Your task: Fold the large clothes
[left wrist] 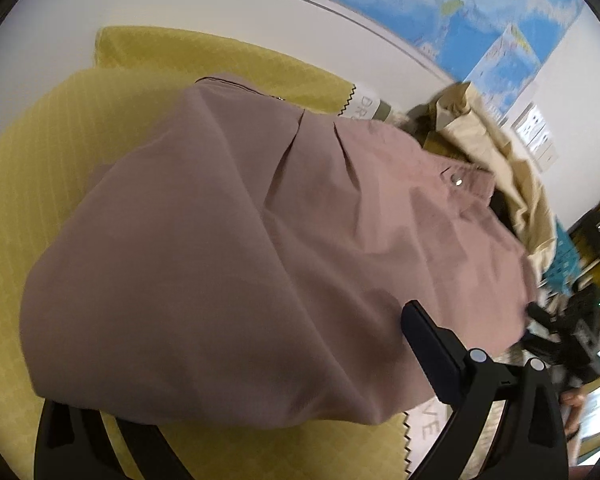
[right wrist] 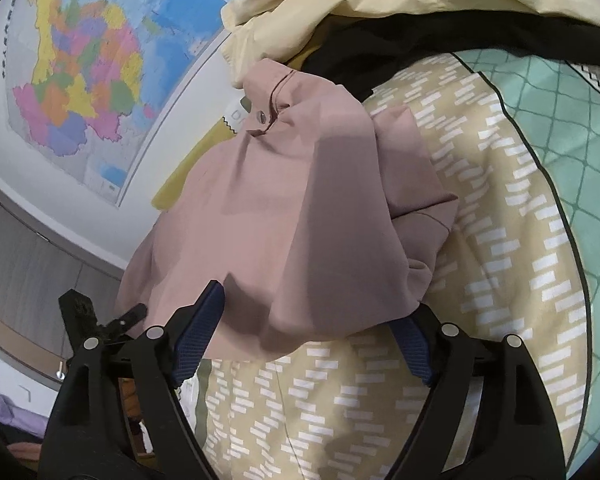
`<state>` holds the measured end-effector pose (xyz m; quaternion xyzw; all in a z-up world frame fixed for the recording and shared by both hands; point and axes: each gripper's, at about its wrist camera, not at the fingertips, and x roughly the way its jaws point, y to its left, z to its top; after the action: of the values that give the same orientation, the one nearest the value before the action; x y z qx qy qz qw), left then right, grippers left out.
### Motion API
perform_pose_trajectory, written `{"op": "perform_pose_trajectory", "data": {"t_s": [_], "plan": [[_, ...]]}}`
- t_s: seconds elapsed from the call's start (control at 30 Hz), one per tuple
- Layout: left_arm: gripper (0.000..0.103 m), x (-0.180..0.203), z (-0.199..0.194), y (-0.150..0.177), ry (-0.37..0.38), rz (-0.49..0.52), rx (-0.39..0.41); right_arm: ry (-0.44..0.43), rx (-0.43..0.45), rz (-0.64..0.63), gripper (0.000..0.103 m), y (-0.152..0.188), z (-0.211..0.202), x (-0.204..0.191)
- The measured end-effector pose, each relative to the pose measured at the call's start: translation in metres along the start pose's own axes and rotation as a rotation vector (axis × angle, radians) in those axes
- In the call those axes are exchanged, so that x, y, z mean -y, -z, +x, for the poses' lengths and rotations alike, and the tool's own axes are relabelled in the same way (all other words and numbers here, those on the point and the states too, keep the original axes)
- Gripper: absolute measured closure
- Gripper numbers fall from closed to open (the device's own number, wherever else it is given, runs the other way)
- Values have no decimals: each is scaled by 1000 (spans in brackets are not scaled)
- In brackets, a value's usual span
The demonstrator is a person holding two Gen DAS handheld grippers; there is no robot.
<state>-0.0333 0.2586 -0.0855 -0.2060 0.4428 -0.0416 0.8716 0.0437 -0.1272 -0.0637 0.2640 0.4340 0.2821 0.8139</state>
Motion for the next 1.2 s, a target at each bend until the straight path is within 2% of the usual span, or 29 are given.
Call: {"op": "perform_pose_trajectory", "data": {"t_s": [0.17, 0.33, 0.77, 0.83, 1.03, 1.2], "plan": [[7, 0, 3, -4, -14, -9, -1, -11, 21, 34, 20, -2, 0, 3], [7, 4, 6, -5, -33, 7, 2, 13, 49, -1, 13, -11, 14, -7], [7, 9, 16, -13, -73, 23, 20, 20, 79, -23, 13, -33, 44, -18], [7, 10, 18, -14, -79, 27, 24, 11, 75, -19, 14, -35, 46, -18], [8, 10, 24, -20, -86, 16, 31, -2, 54, -6, 32, -45, 53, -16], [7, 9, 31, -28, -75, 5, 40, -36, 64, 11, 27, -51, 59, -14]]}}
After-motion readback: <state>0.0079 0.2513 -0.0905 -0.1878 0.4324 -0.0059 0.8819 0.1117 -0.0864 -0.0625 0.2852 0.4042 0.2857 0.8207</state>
